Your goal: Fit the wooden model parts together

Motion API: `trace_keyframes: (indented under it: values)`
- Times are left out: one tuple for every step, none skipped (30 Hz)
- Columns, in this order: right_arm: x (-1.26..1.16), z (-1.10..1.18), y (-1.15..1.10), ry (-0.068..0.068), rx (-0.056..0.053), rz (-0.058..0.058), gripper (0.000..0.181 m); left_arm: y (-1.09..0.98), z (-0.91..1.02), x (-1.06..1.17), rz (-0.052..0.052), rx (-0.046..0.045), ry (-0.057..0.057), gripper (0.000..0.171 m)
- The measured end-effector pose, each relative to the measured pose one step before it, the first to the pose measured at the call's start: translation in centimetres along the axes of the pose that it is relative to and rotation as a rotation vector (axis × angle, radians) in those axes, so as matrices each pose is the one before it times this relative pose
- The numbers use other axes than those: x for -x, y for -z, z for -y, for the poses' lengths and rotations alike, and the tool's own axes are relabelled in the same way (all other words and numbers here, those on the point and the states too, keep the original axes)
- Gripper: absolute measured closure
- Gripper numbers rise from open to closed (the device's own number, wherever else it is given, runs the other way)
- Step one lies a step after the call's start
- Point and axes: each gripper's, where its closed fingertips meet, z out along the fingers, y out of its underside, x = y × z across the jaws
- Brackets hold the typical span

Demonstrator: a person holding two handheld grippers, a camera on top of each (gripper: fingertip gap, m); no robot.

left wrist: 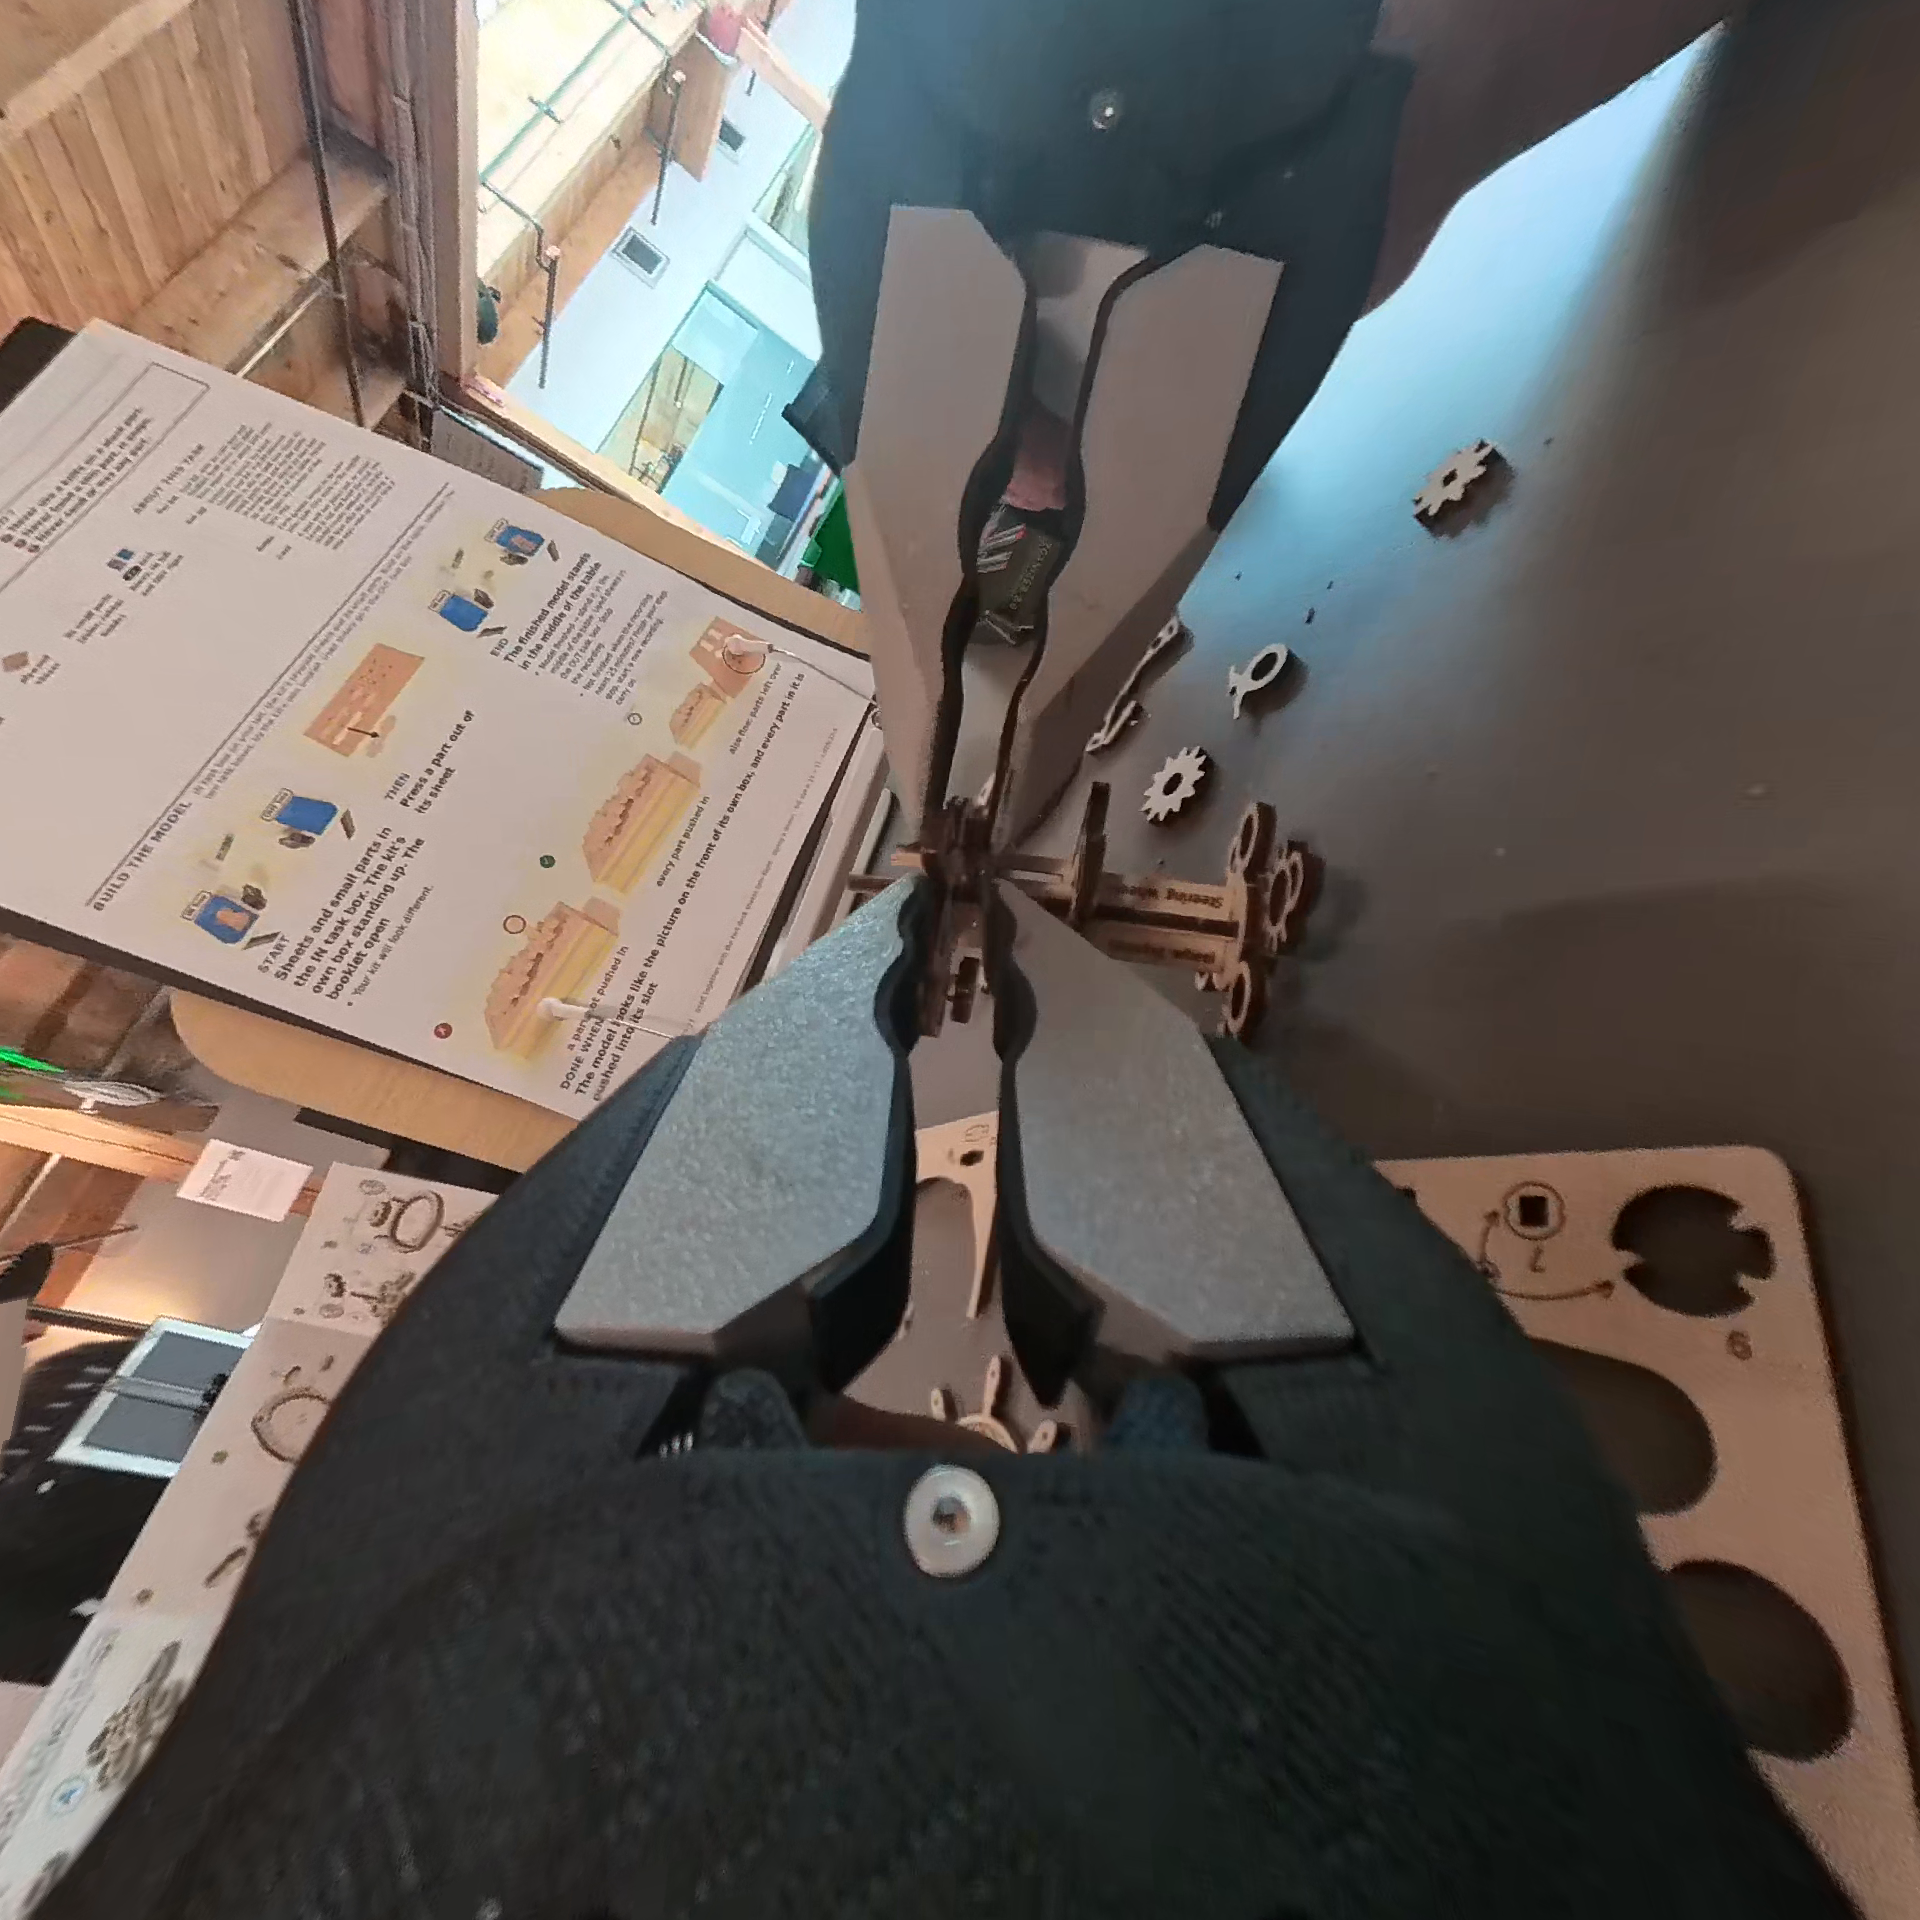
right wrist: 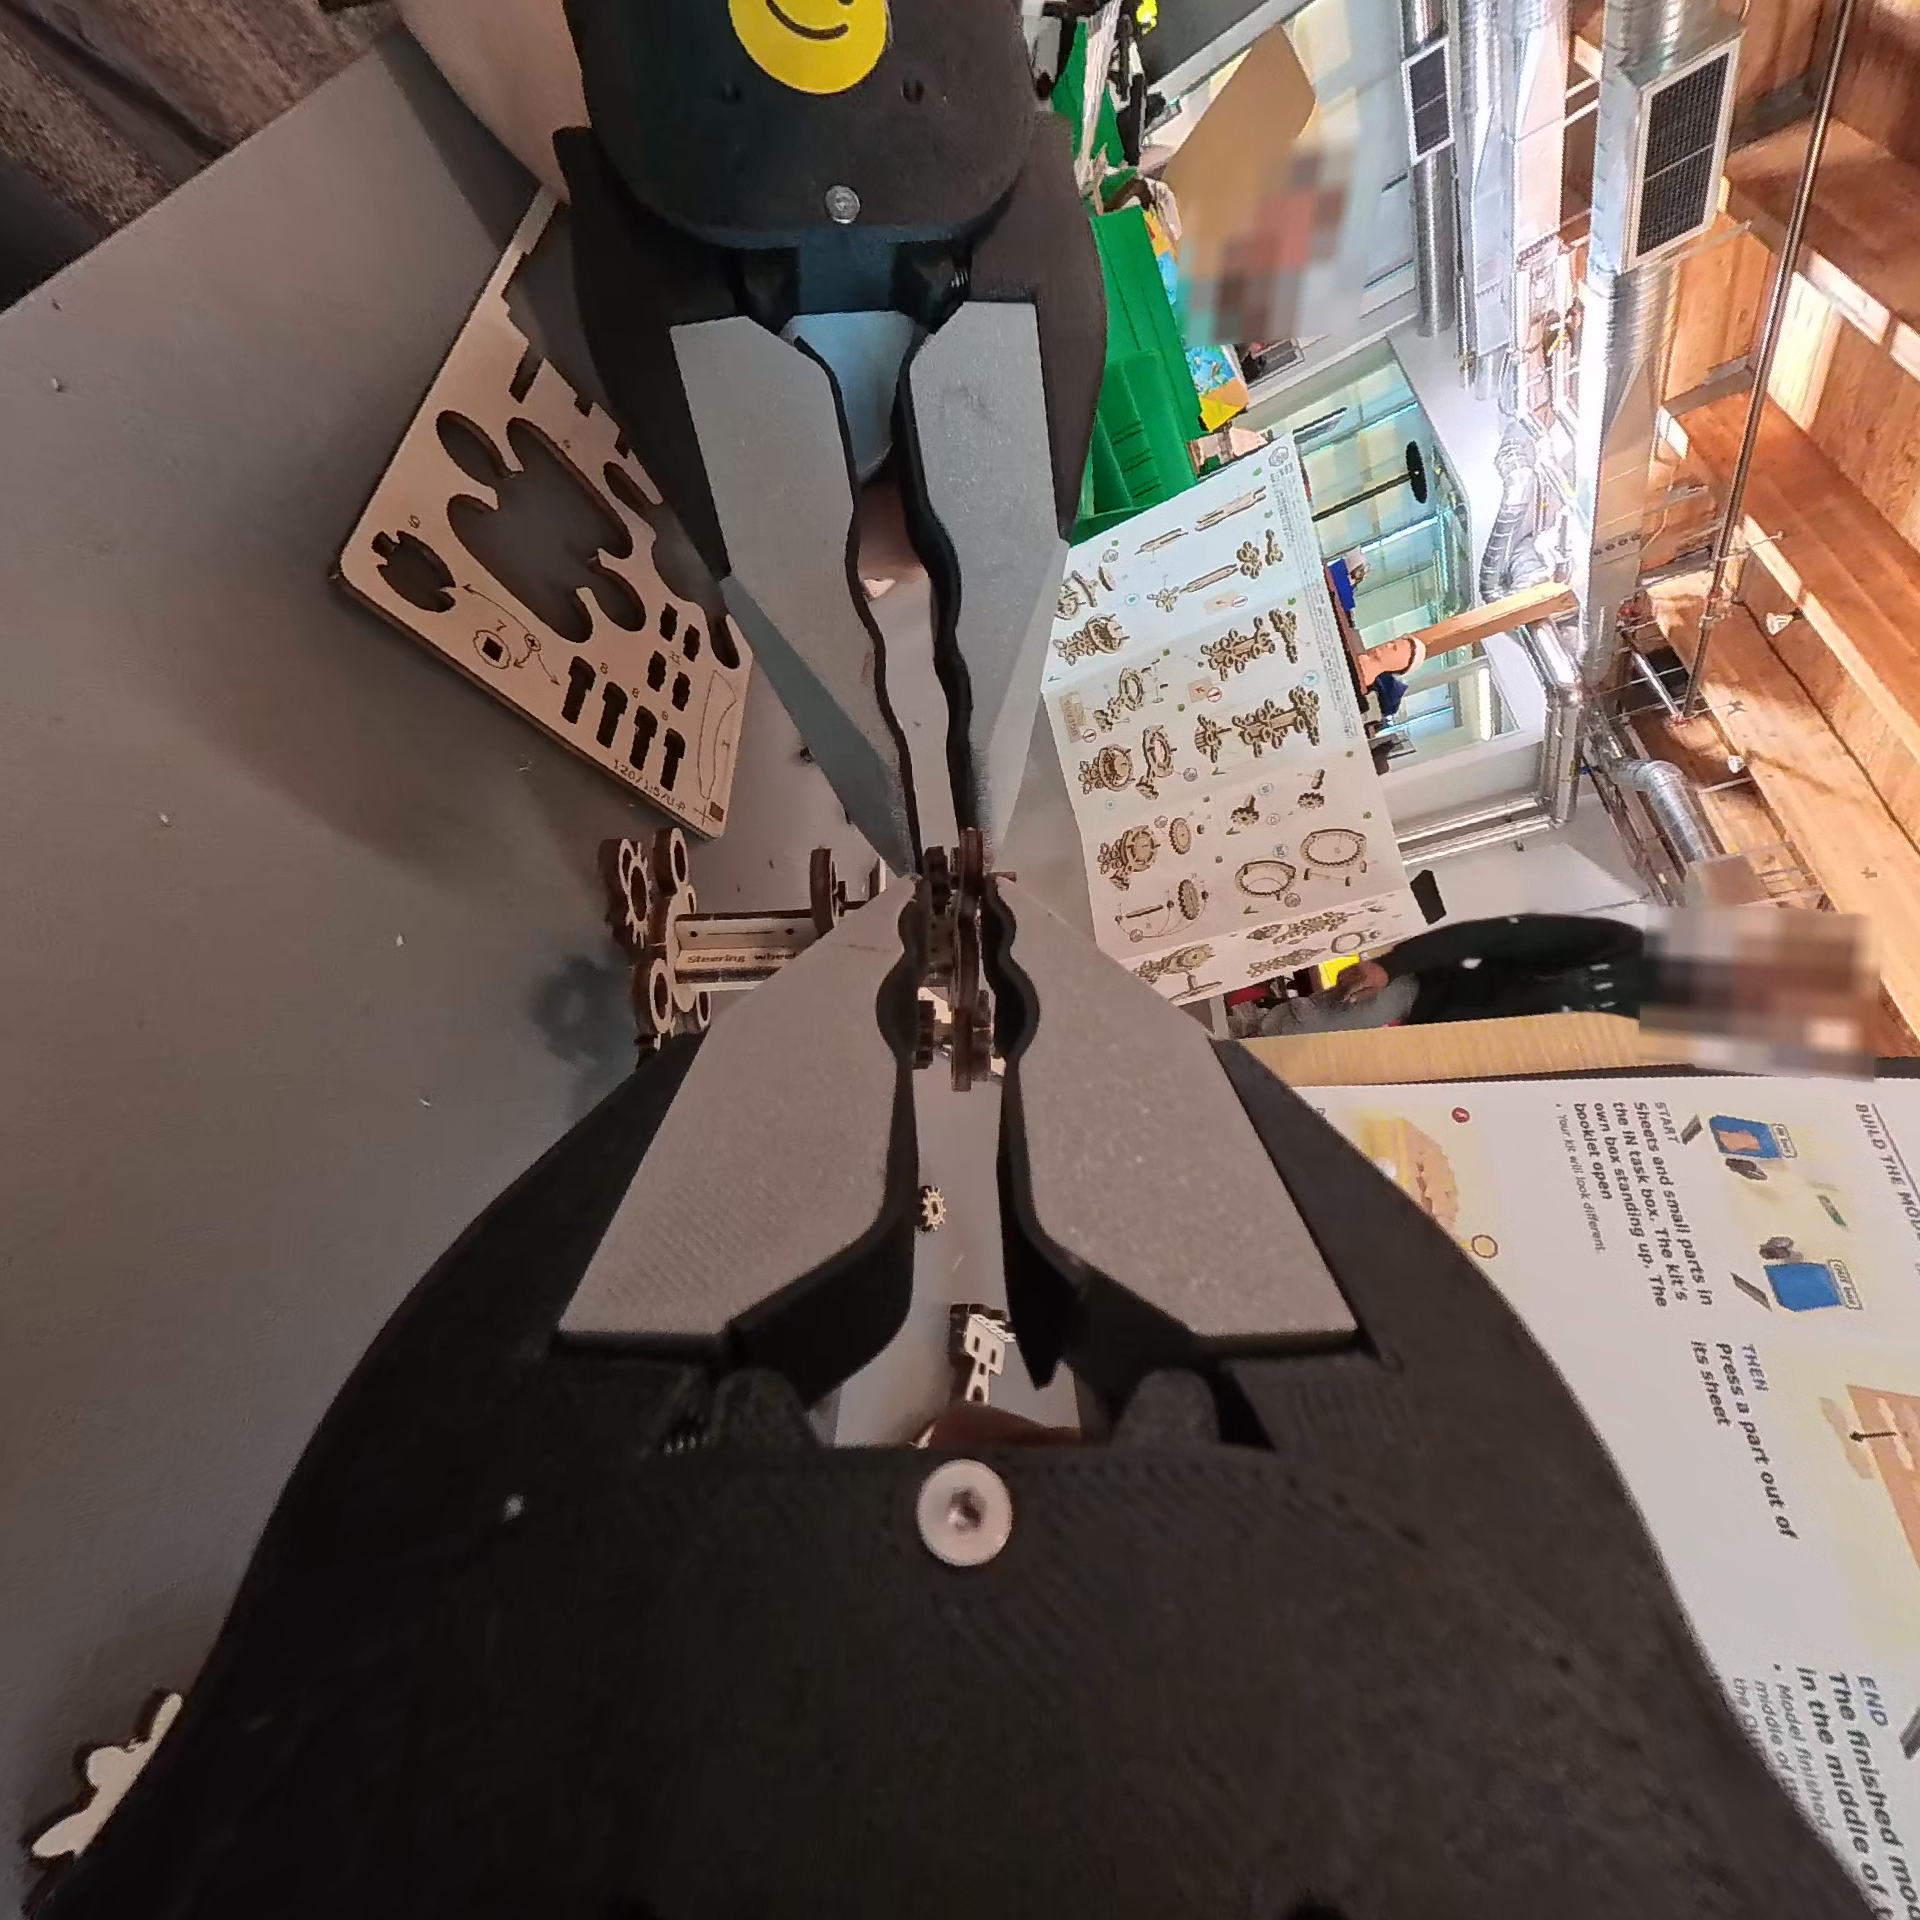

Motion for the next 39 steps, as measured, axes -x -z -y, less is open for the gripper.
trace_keyframes:
  values:
    - [0.004,0.016,0.004,-0.0052,-0.0027,0.0005,0.177,-0.009,-0.018,-0.002,0.004,0.00355,-0.0097,0.166]
    - [0.01,0.06,0.01,-0.0081,-0.0055,0.0021,0.177,-0.011,-0.006,0.021,0.0052,0.00365,-0.0132,0.166]
    - [0.004,0.07,0.01,-0.0096,-0.006,0.0034,0.177,-0.011,-0.002,0.004,0.0066,0.00342,-0.0165,0.165]
    - [-0.013,0.027,0.012,-0.0081,-0.0042,0.0022,0.177,0.0,0.021,0.017,0.0081,0.00232,-0.0177,0.165]
    - [-0.024,0.01,0.017,-0.006,-0.0039,0.0004,0.177,0.001,0.028,0.024,0.008,0.0019,-0.0168,0.165]
    - [-0.048,0.024,0.03,-0.0059,-0.0039,-0.0004,0.177,0.002,0.034,0.047,0.0067,0.00004,-0.011,0.166]
    - [-0.039,0.018,0.024,-0.0061,-0.0036,0.0005,0.177,-0.006,0.032,0.026,0.0026,-0.0017,-0.0025,0.166]
    - [-0.012,0.013,0.017,-0.0047,-0.0027,0.0014,0.177,0.002,0.022,-0.007,-0.0014,-0.00174,0.003,0.166]
    - [-0.02,0.007,0.016,-0.0015,-0.0014,-0.0004,0.177,0.013,0.021,0.038,0.0023,-0.00293,0.0018,0.166]
    - [-0.024,0.011,0.01,0.0,-0.0002,-0.0014,0.177,0.006,0.022,0.018,0.0025,-0.00185,0.0008,0.166]
    - [-0.002,0.008,0.001,-0.0013,-0.0002,-0.0002,0.177,-0.003,0.013,0.003,0.0015,0.00023,-0.002,0.166]
    - [-0.011,-0.002,0.01,-0.0018,-0.001,0.0003,0.177,-0.018,0.016,-0.011,0.0014,-0.00035,-0.0012,0.166]
    - [-0.006,-0.009,0.019,-0.0021,-0.0017,0.0002,0.177,-0.008,0.016,-0.006,0.0012,-0.0006,-0.0007,0.166]
    - [-0.02,0.015,0.027,-0.003,-0.0032,-0.0001,0.177,-0.013,0.038,0.019,0.0015,-0.00173,0.0008,0.166]
    - [-0.037,0.039,0.035,-0.0037,-0.0045,-0.0004,0.177,0.01,0.054,0.033,0.0028,-0.00277,0.0008,0.166]
    - [-0.029,0.045,0.033,-0.0043,-0.0049,-0.0001,0.177,0.009,0.049,0.041,0.003,-0.00303,0.0008,0.166]
    - [-0.03,0.051,0.03,-0.0037,-0.0048,-0.0002,0.177,0.022,0.052,0.037,0.0027,-0.00252,0.0001,0.166]
    - [-0.038,0.048,0.026,-0.0018,-0.0043,-0.0008,0.177,0.01,0.048,0.042,0.0026,-0.00318,0.002,0.166]
    - [-0.017,0.034,0.019,-0.0003,-0.0032,-0.0008,0.177,0.018,0.038,0.027,0.0011,-0.00214,0.0022,0.165]
    - [-0.01,0.018,0.011,0.0011,-0.0015,-0.0005,0.177,-0.006,0.017,0.03,0.0007,-0.0014,0.0024,0.165]
    - [0.0,-0.017,0.009,0.0013,0.0001,-0.0005,0.177,-0.001,-0.005,0.017,0.0004,-0.00079,0.0029,0.165]
    - [-0.009,0.007,0.006,0.0006,-0.0003,-0.0006,0.177,0.006,0.008,0.009,-0.0002,-0.00105,0.002,0.165]
    - [-0.006,0.02,0.015,-0.0006,-0.0018,-0.0001,0.177,0.006,0.035,0.022,0.0004,-0.00252,0.0024,0.165]
    - [-0.007,0.03,0.025,-0.0007,-0.002,0.0001,0.177,0.014,0.033,0.01,-0.0003,-0.00297,0.0033,0.165]
    - [-0.014,0.012,0.019,0.0008,-0.0007,-0.0003,0.177,0.007,0.04,0.025,0.0008,-0.00224,0.0021,0.165]
    - [0.007,-0.023,0.002,0.0022,0.0015,0.0001,0.177,0.016,0.07,0.056,0.0027,-0.00389,0.0023,0.164]
    - [0.041,-0.034,-0.013,0.0035,0.0031,0.0015,0.177,0.013,0.101,0.052,0.0026,-0.00571,0.004,0.162]
    - [0.07,-0.045,-0.037,0.005,0.004,0.0014,0.177,-0.007,-0.001,-0.041,-0.0035,0.00015,0.0022,0.162]
    - [0.048,-0.05,-0.024,0.0056,0.0046,-0.0002,0.177,-0.009,-0.036,-0.044,-0.0023,0.00196,-0.0024,0.162]
    - [0.03,-0.043,-0.013,0.0037,0.004,0.0,0.177,0.004,-0.026,-0.078,-0.0045,0.00149,-0.0073,0.163]
    - [0.02,-0.039,-0.005,0.0008,0.0015,0.0003,0.177,0.009,0.014,-0.054,-0.0042,0.00025,-0.0022,0.164]
    - [-0.006,-0.01,0.005,-0.0012,-0.0004,-0.0004,0.177,-0.001,-0.015,0.005,-0.0023,0.00216,0.0018,0.164]
    - [-0.012,-0.013,-0.009,-0.0021,-0.0003,-0.0002,0.177,-0.013,-0.011,0.01,-0.0008,0.00282,-0.0034,0.164]
    - [-0.014,-0.024,-0.003,-0.002,0.0005,-0.0003,0.176,-0.023,-0.032,0.017,0.0025,0.00421,-0.0091,0.164]
    - [0.005,-0.045,-0.012,-0.0006,0.0023,0.0003,0.176,-0.037,-0.06,-0.002,0.0038,0.0059,-0.0127,0.164]
    - [0.05,-0.068,-0.02,0.0017,0.0043,0.0015,0.176,-0.029,-0.064,-0.062,0.0013,0.00598,-0.0139,0.164]
    - [0.058,-0.083,-0.032,0.0034,0.0051,0.0018,0.176,-0.031,-0.077,-0.075,-0.0004,0.00493,-0.0114,0.164]
    - [0.06,-0.08,-0.024,0.0026,0.0045,0.0015,0.176,-0.035,-0.059,-0.067,-0.0005,0.00323,-0.0026,0.164]
    - [0.024,-0.03,-0.019,0.0005,0.0019,0.0002,0.176,-0.025,-0.022,-0.019,0.0018,0.00139,0.0004,0.164]
